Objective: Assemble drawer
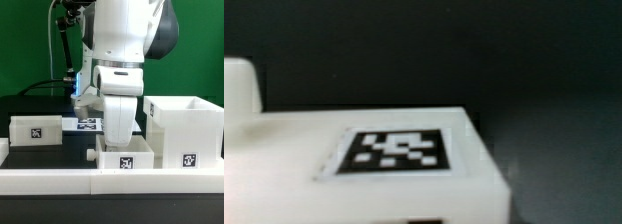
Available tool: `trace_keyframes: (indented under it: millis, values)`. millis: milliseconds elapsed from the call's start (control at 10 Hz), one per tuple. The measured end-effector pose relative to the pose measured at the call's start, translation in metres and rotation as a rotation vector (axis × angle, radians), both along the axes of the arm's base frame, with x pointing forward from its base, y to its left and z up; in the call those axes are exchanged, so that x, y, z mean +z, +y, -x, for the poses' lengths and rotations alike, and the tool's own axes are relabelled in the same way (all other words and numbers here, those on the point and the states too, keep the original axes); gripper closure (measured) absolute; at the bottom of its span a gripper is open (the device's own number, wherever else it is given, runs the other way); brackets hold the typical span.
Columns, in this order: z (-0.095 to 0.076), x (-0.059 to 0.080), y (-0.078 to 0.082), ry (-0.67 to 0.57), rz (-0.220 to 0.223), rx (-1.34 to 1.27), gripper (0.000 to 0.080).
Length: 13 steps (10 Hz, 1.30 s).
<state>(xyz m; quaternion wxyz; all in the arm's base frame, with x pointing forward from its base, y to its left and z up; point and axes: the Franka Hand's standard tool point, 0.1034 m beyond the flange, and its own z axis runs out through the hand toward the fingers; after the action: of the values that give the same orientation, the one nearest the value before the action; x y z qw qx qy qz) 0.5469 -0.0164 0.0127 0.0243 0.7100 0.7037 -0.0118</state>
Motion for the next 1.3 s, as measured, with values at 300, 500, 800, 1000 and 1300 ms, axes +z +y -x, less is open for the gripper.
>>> trace_keyframes:
  millis: [300, 500, 800, 1000, 1300]
  values:
    - [0.001, -0.001, 0.0, 0.003, 0.0, -0.007, 0.0758]
    - [-0.001, -0.002, 0.006, 0.014, -0.001, -0.011, 0.0758]
    - [-0.002, -0.003, 0.01, 0.03, -0.001, -0.02, 0.0758]
    - [-0.002, -0.003, 0.019, 0.03, -0.006, -0.019, 0.0758]
    - [0.0, -0.004, 0.019, 0.032, -0.002, -0.015, 0.0758]
